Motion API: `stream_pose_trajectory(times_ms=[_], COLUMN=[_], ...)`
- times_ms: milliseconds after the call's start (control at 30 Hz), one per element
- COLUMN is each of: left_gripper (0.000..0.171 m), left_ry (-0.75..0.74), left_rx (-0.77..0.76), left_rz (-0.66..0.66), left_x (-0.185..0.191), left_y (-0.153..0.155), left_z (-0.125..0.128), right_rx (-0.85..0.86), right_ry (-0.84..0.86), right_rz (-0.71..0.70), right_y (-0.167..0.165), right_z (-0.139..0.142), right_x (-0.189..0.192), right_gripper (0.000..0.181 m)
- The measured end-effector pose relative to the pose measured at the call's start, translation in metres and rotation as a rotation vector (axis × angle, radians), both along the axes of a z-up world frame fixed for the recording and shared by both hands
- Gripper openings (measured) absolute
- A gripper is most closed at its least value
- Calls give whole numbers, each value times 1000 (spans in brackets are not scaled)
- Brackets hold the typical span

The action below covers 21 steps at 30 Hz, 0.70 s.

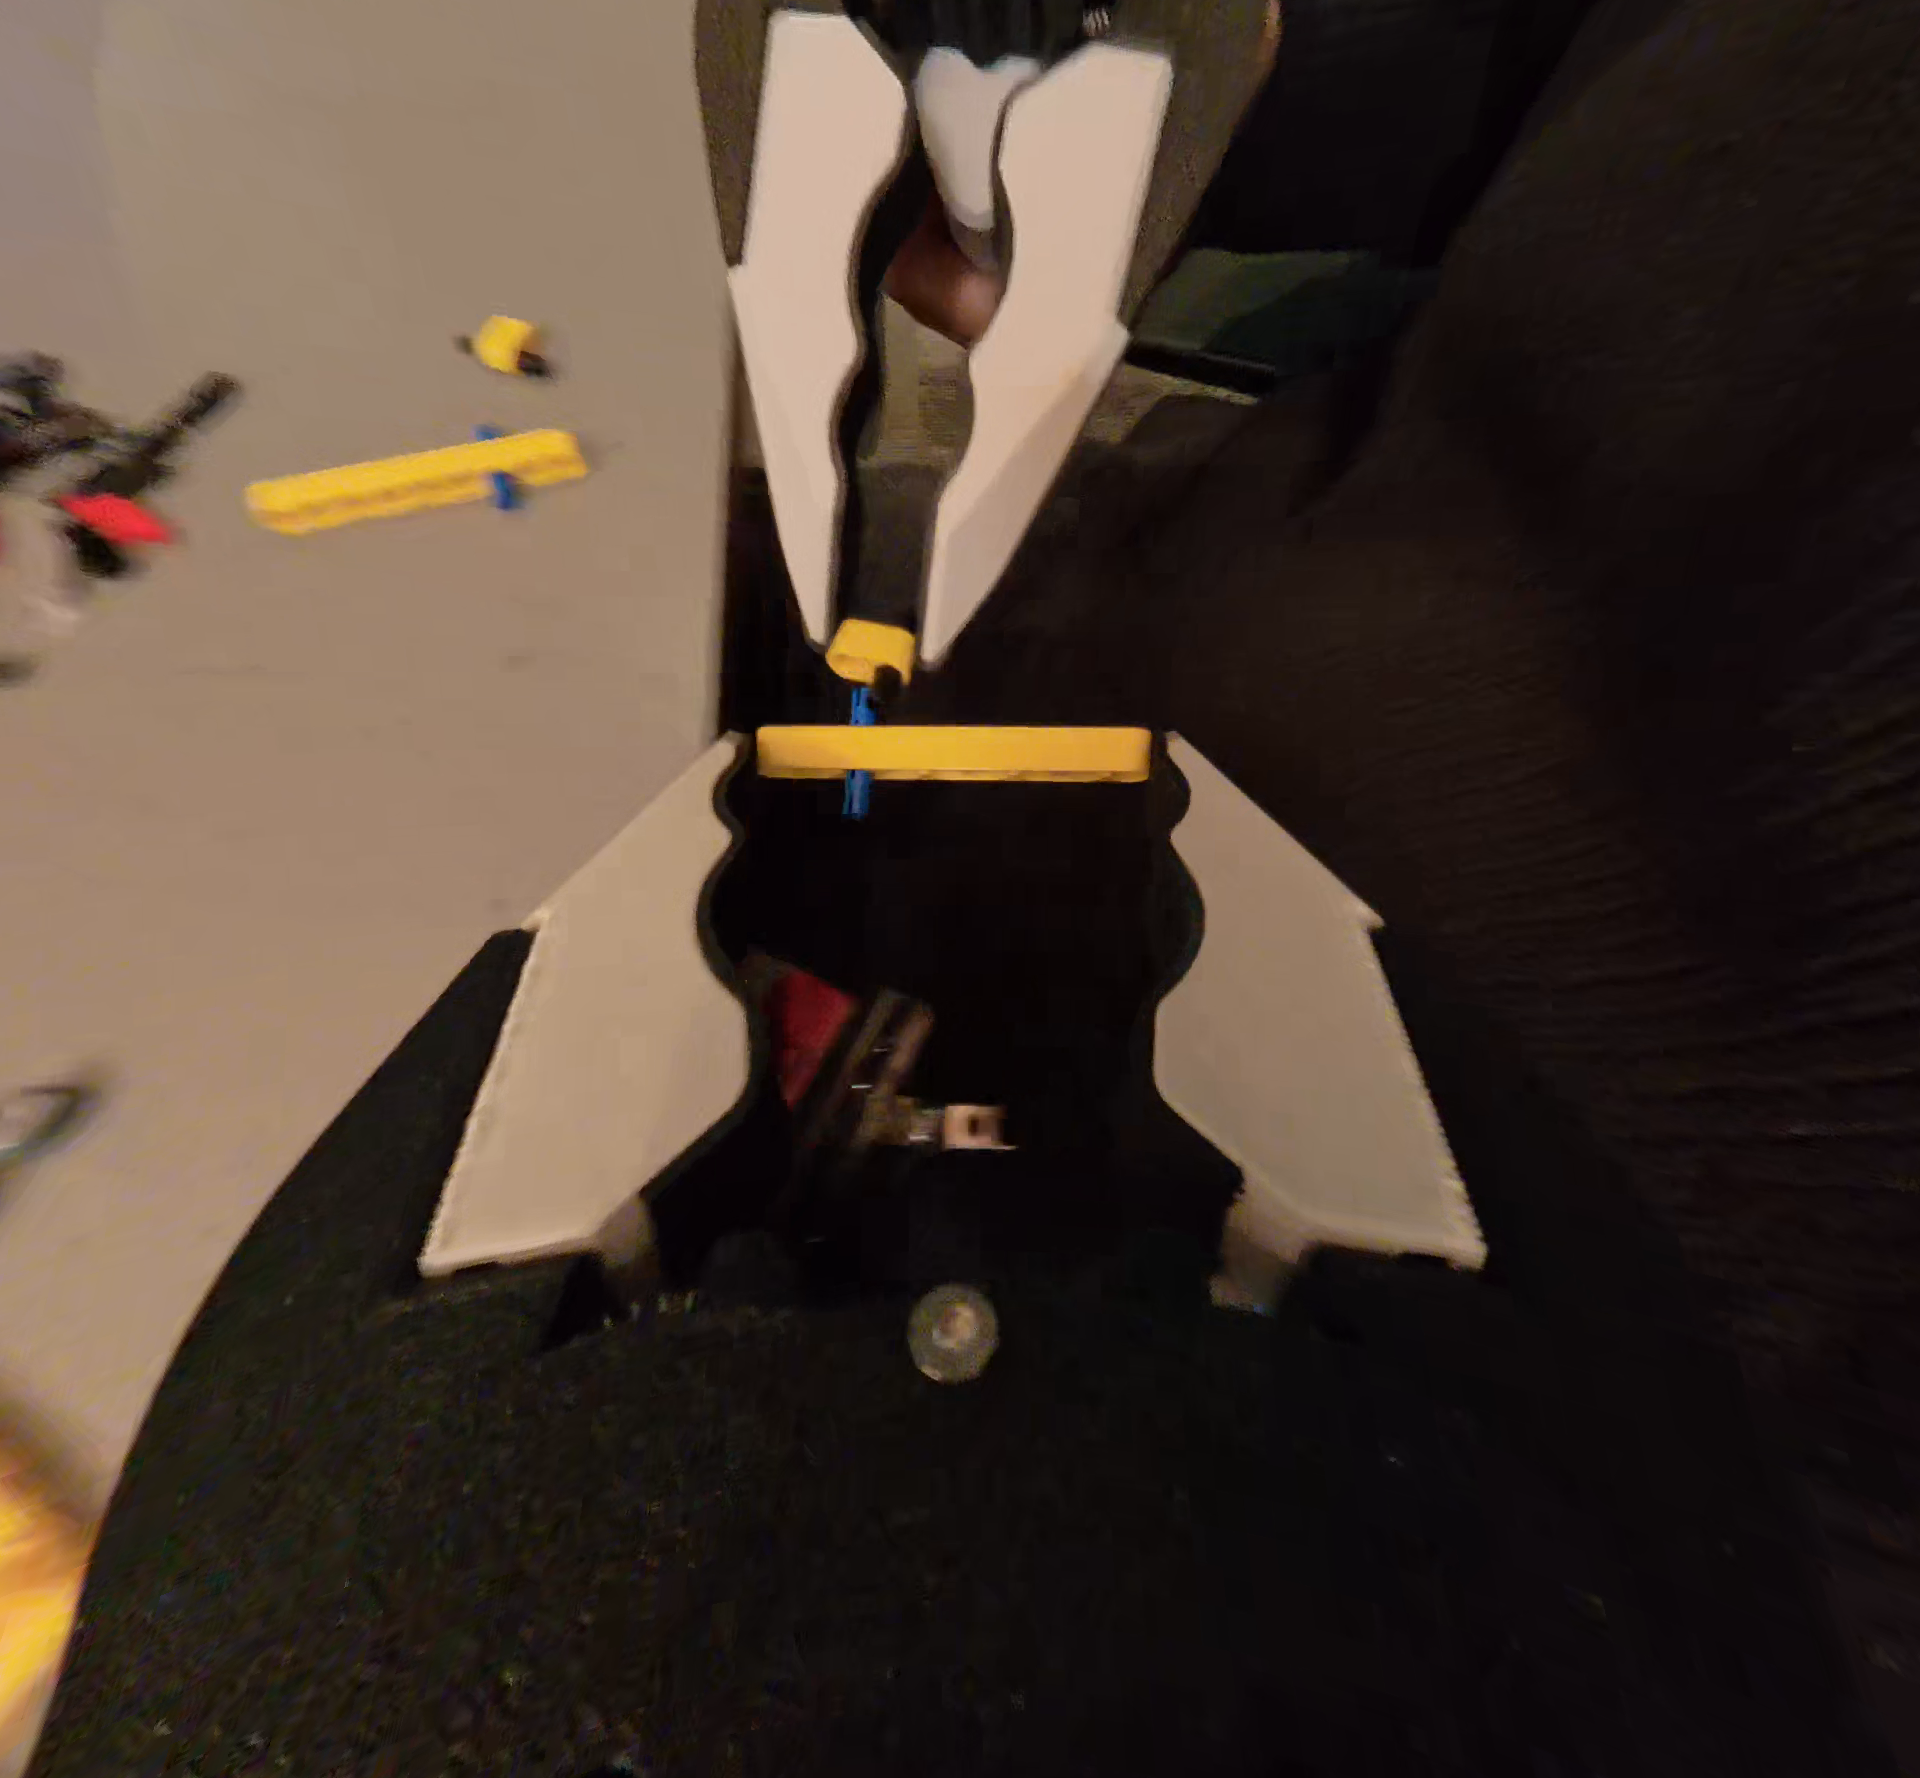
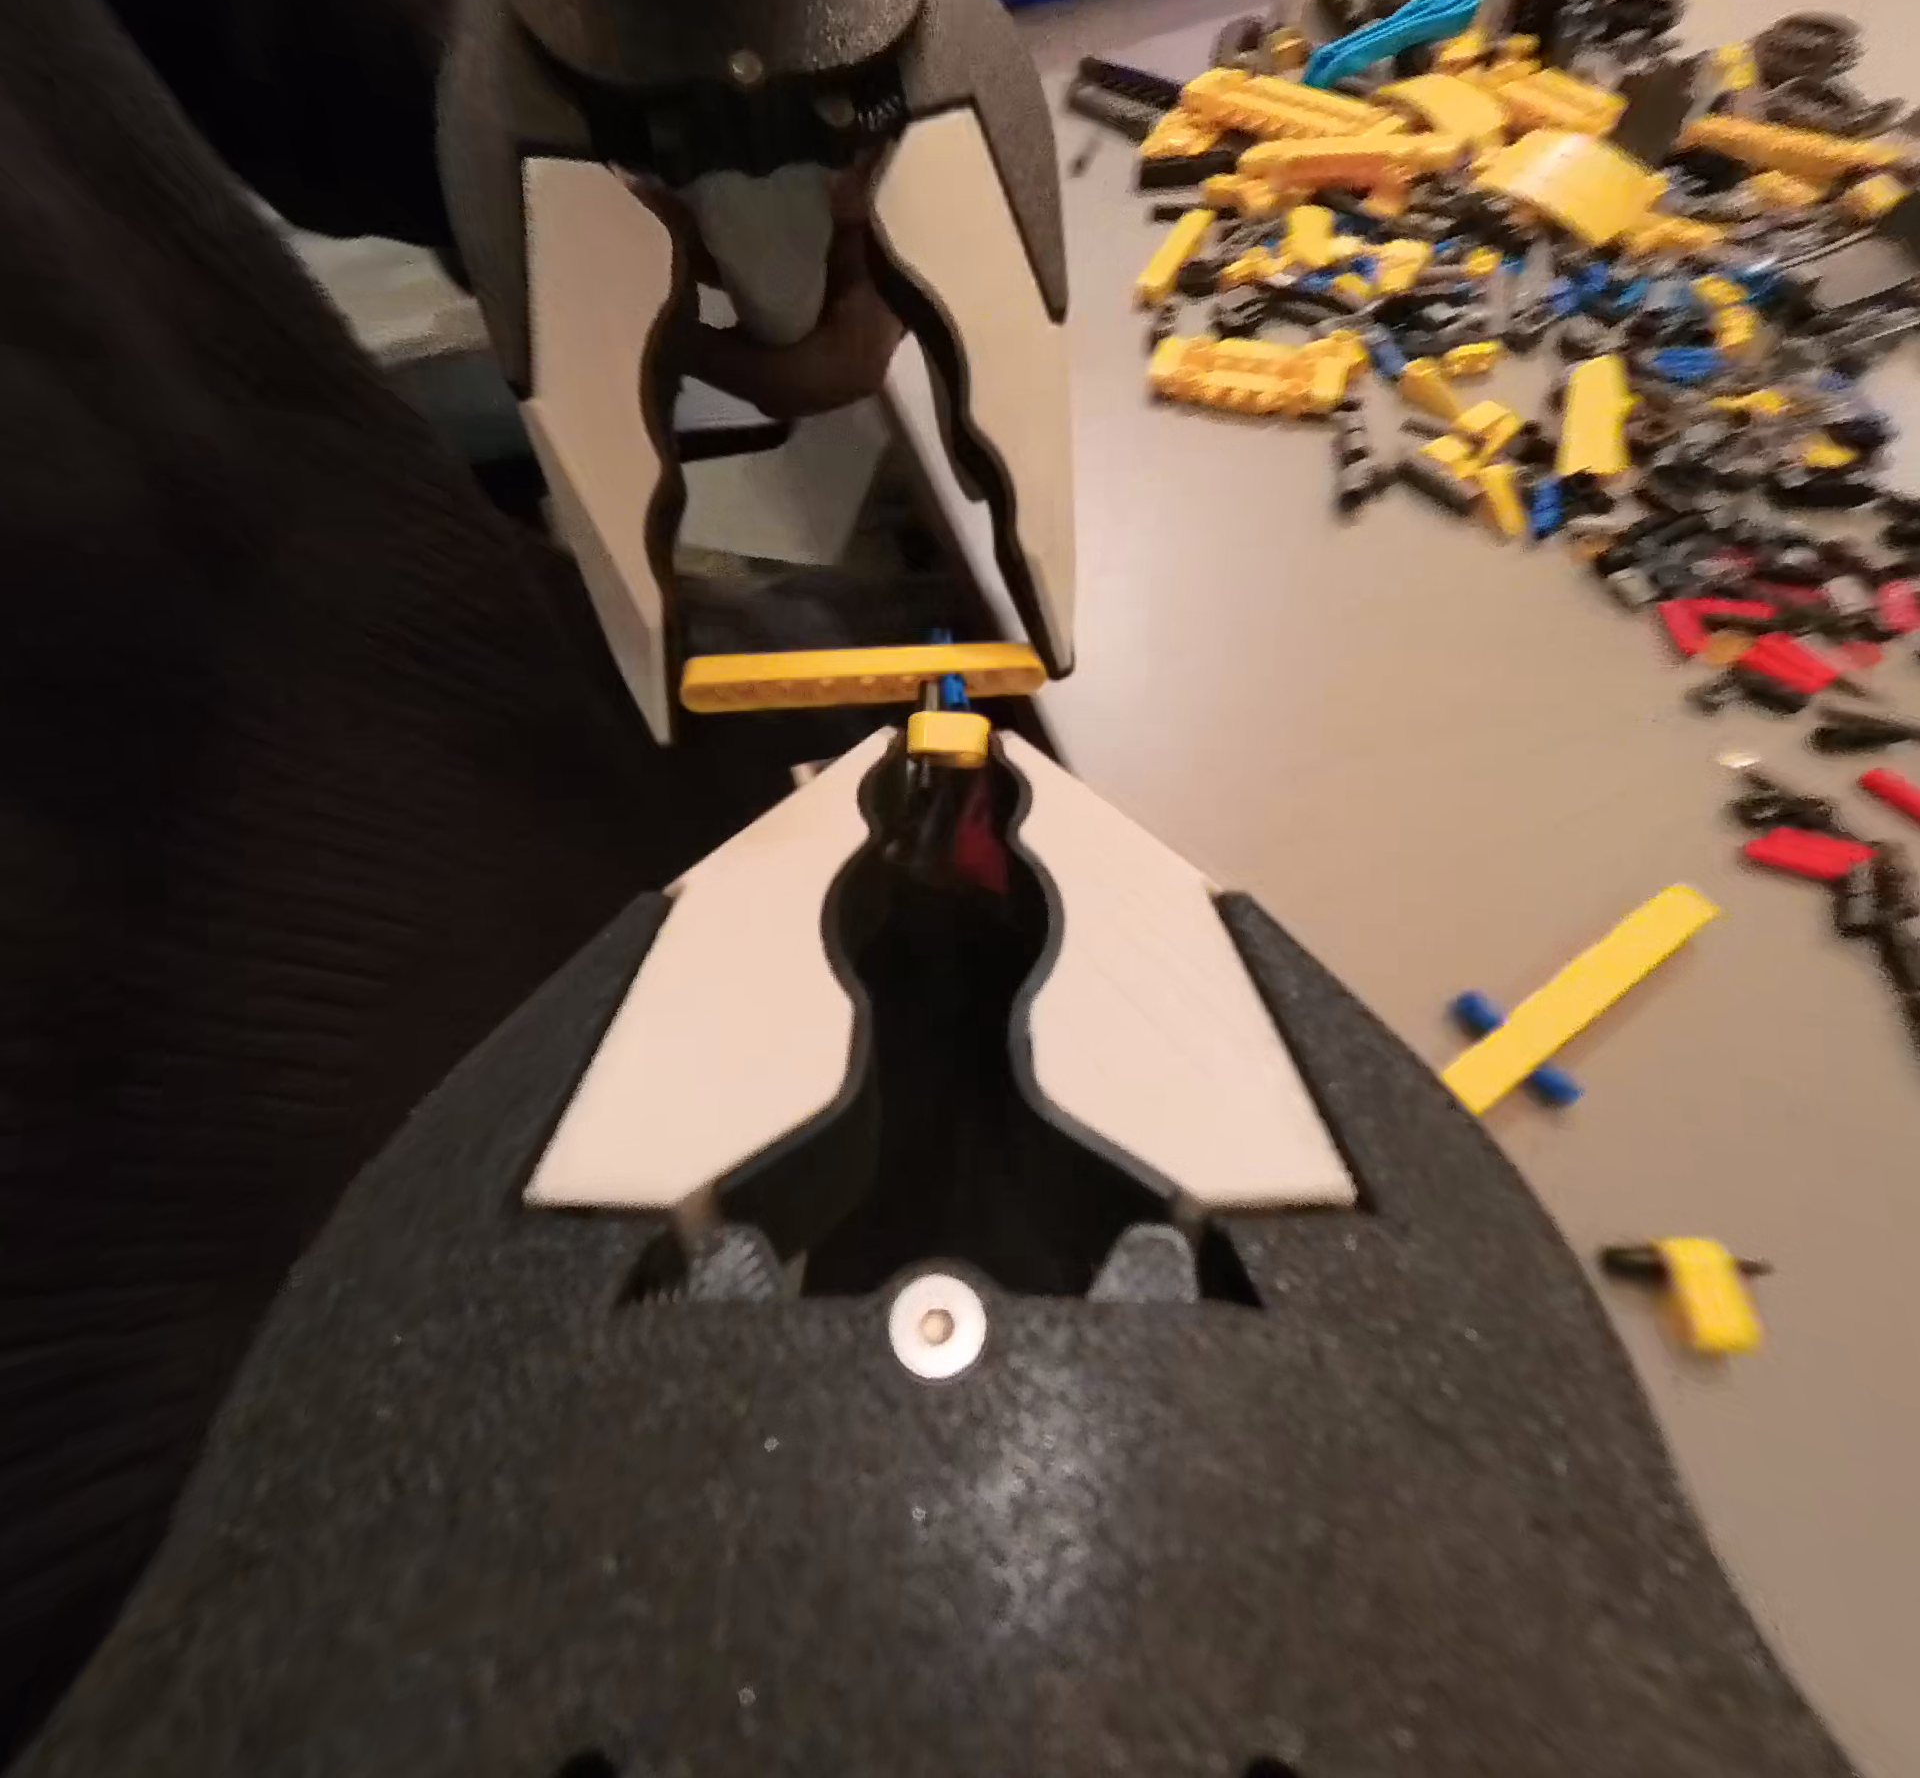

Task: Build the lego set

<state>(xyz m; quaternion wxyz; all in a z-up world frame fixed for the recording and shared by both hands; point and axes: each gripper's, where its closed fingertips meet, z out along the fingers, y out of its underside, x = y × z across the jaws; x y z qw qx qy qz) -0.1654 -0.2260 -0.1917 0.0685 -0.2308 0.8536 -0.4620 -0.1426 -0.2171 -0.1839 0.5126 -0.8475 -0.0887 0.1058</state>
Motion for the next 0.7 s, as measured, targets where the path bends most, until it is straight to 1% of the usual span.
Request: stream_pose_trajectory(times_ms=[133, 233, 300, 500, 600, 700], left_gripper=[75, 75, 75, 75, 75, 75], left_ry=[149, 220, 243, 228, 221, 232], left_rx=[-87, -212, -247, -261, -257, -261], left_rz=[-20, 15, -1, -20, -27, -41], left_x=[-46, -51, -56, -66, -68, -70], left_y=[-32, -36, -38, -40, -41, -42], left_z=[-29, -28, -27, -25, -24, -25], right_rx=[-90, -184, -228, -261, -310, -315], right_ry=[130, 202, 207, 320, 254, 267], right_rz=[40, 71, 81, 92, 84, 103], right_y=[-29, -44, -50, -48, -49, -47], right_z=[-16, -35, -43, -29, -34, -31], right_x=[-33, -55, -61, -70, -70, -74], right_gripper=[15, 15, 15, 15, 15, 15])
